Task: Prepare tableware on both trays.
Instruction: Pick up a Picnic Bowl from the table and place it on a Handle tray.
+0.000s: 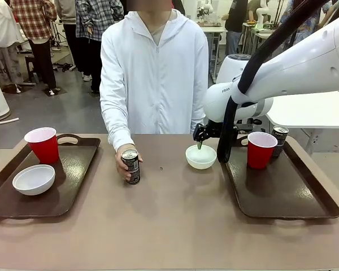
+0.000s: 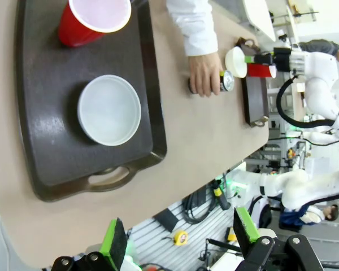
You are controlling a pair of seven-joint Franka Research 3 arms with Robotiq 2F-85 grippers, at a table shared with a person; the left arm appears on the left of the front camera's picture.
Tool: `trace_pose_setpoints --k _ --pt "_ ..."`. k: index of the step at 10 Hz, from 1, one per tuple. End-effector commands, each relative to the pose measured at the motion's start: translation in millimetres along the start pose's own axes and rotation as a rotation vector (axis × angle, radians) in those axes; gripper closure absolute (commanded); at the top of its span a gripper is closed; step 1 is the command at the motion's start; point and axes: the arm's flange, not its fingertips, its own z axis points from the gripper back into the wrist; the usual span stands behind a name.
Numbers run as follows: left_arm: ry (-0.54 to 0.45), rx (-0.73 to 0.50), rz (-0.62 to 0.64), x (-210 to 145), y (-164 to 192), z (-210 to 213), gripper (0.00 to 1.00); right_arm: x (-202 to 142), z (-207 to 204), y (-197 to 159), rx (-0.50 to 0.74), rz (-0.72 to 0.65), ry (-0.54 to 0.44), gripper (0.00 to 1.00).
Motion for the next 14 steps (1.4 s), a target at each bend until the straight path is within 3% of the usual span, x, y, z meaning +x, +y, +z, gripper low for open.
trace_pose_setpoints --k 1,2,5,6,7,8,9,11,14 --pt "-0.008 -0.016 -0.004 0.1 -0.5 2.0 0.00 11.7 -6.2 -3.3 0.019 0.028 0.041 0.08" --pt "-0.008 -0.016 -0.004 0.1 -0.5 2.0 0.00 13.6 -11.3 -5.2 0.016 0.027 0.055 0.13" --pt "-0.008 -0.016 -0.004 0.1 -0.5 2.0 0.00 16.3 -19.5 -8.8 0.010 0.029 0.079 0.46" --pt "-0.008 -0.016 -0.004 0.1 -0.5 2.0 0.00 15.9 -18.4 -8.8 0.008 0.030 0.081 0.52" --pt "-0.008 -0.016 -0.004 0.1 -0.5 2.0 0.00 17.0 -19.3 -8.0 0.007 0.029 0.078 0.66" --pt "-0.008 -0.016 -0.004 0.1 -0.5 2.0 0.00 18.2 -19.7 -9.4 0.007 0.023 0.078 0.71" --pt "-0.008 -0.016 -0.004 0.1 -0.5 2.0 0.00 18.2 -20.3 -10.8 0.009 0.022 0.081 0.85" --pt "-0.008 -0.016 -0.004 0.1 -0.5 2.0 0.00 17.8 -17.5 -11.0 0.015 0.024 0.077 1.00" --pt "-0.008 -0.016 -0.004 0.1 -0.5 2.0 0.00 6.5 3.0 -10.6 0.054 0.066 0.105 1.00"
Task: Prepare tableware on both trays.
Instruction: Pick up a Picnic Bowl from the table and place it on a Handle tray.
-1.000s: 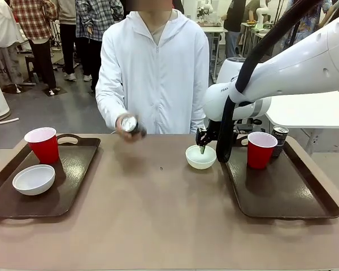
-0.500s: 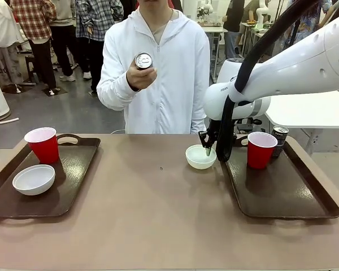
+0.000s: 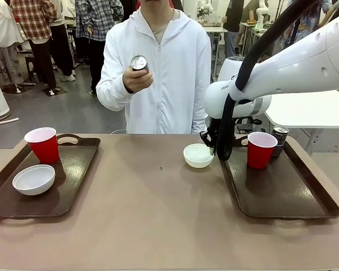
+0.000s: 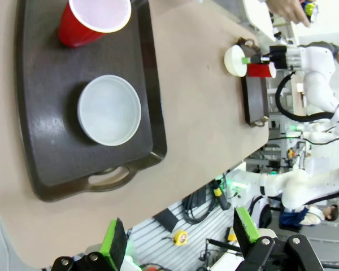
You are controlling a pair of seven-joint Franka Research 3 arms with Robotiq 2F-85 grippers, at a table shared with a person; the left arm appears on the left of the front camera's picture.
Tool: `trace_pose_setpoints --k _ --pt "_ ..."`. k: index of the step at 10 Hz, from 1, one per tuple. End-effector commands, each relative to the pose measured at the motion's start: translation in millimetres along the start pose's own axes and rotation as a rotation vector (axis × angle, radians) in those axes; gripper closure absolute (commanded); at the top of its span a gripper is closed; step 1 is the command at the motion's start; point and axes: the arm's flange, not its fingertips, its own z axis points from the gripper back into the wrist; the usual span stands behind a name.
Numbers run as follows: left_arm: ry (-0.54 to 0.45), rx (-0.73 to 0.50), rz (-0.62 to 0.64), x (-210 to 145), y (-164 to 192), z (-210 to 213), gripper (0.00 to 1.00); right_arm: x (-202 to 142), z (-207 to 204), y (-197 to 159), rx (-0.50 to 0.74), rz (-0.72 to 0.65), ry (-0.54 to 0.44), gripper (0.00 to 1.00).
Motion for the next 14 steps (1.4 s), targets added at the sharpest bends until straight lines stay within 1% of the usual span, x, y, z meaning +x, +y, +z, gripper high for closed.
trace_pose_setpoints --k 1,2,3,4,6,7,8,9,11,14 --pt "-0.008 -0.016 -0.004 0.1 -0.5 2.0 0.00 -14.6 27.1 -0.5 0.060 0.010 0.035 1.00" --pt "-0.008 -0.016 -0.004 0.1 -0.5 2.0 0.00 -30.4 48.4 2.1 0.066 0.006 0.039 1.00" --pt "-0.008 -0.016 -0.004 0.1 -0.5 2.0 0.00 -51.1 78.3 3.5 0.055 -0.004 0.013 1.00" --pt "-0.008 -0.016 -0.004 0.1 -0.5 2.0 0.00 -73.0 102.3 4.3 0.023 0.028 -0.022 1.00" --pt "-0.008 -0.016 -0.004 0.1 -0.5 2.0 0.00 -114.1 129.7 -9.9 -0.002 0.032 -0.042 1.00" --pt "-0.008 -0.016 -0.004 0.1 -0.5 2.0 0.00 -134.4 133.5 -25.0 -0.007 0.021 -0.033 1.00" --pt "-0.008 -0.016 -0.004 0.1 -0.5 2.0 0.00 -147.0 132.9 -43.0 -0.018 0.018 -0.044 1.00" --pt "-0.008 -0.016 -0.004 0.1 -0.5 2.0 0.00 -153.2 129.0 -64.7 -0.009 0.015 -0.014 1.00" --pt "-0.008 -0.016 -0.004 0.1 -0.5 2.0 0.00 -165.7 125.1 -110.4 -0.024 0.059 -0.018 1.00" --pt "-0.008 -0.016 -0.004 0.1 -0.5 2.0 0.00 -162.2 121.5 -164.5 -0.021 -0.040 -0.037 1.00"
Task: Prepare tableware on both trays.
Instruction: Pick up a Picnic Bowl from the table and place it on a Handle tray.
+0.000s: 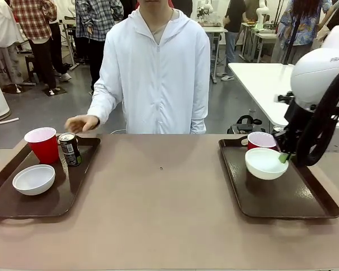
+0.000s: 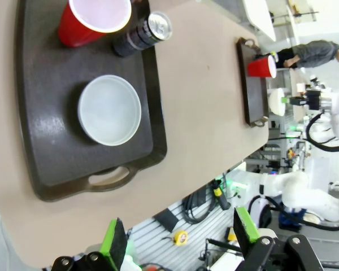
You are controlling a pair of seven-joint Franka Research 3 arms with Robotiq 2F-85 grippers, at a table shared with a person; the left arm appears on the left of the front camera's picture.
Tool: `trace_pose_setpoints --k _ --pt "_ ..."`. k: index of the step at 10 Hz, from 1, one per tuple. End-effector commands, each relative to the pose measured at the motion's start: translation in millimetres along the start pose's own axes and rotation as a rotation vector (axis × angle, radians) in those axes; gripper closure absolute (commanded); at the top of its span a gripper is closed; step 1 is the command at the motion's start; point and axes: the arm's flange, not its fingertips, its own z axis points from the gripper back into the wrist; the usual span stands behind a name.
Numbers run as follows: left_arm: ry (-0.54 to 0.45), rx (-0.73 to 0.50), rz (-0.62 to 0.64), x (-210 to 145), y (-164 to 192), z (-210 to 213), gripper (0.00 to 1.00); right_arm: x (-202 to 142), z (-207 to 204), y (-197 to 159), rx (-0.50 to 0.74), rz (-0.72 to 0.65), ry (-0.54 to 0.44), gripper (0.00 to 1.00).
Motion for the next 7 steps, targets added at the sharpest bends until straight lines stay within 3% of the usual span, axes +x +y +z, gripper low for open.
trace_pose_setpoints --k 1,2,7 --pt "-0.008 -0.016 -0.005 -0.1 -0.7 1.9 0.00 15.1 -3.4 -13.1 -0.030 -0.142 -0.046 1.00" --pt "-0.008 -0.016 -0.005 -0.1 -0.7 1.9 0.00 0.0 0.0 0.0 0.000 0.000 0.000 1.00" --pt "-0.008 -0.016 -0.005 -0.1 -0.7 1.9 0.00 2.9 -0.2 0.3 -0.004 -0.016 -0.003 0.97"
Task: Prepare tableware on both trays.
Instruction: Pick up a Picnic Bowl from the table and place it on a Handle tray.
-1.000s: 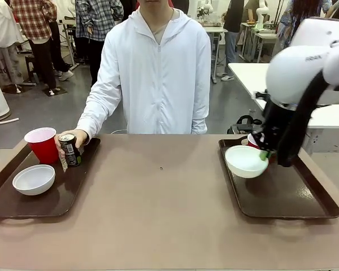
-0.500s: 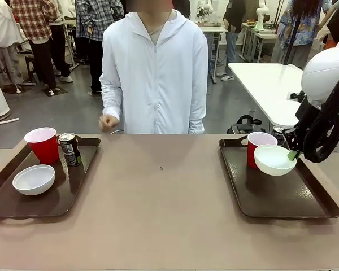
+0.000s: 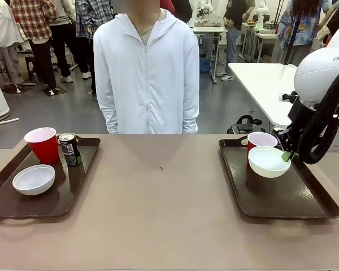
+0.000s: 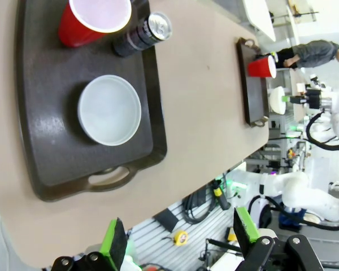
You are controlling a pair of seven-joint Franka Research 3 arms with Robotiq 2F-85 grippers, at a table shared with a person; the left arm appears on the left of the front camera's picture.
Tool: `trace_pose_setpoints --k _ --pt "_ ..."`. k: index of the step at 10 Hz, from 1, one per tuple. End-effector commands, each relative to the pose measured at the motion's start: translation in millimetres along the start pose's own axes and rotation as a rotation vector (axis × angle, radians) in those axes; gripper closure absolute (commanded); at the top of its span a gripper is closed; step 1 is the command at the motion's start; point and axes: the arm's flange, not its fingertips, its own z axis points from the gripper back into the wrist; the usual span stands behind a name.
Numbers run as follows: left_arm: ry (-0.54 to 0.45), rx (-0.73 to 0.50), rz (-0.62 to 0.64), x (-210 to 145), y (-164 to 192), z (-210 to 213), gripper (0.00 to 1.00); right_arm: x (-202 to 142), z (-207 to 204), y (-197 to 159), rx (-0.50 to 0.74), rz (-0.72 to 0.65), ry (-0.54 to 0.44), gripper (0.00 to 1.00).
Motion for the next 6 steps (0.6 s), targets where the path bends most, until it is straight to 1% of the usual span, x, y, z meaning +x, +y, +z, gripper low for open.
trace_pose_setpoints --k 1,2,3,4,6 --pt "-0.008 -0.016 -0.005 -0.1 -0.7 1.9 0.00 11.5 -22.5 -2.8 0.000 0.002 0.031 0.97" --pt "-0.008 -0.016 -0.005 -0.1 -0.7 1.9 0.00 21.6 -43.2 -8.0 0.004 -0.018 0.063 0.97" --pt "-0.008 -0.016 -0.005 -0.1 -0.7 1.9 0.00 23.9 -58.1 -12.5 -0.046 -0.023 0.068 0.97" --pt "-0.008 -0.016 -0.005 -0.1 -0.7 1.9 0.00 24.4 -70.2 -15.6 -0.068 -0.018 0.085 0.97" --pt "-0.008 -0.016 -0.005 -0.1 -0.7 1.9 0.00 27.4 -87.3 -22.0 -0.059 -0.023 0.124 0.97"
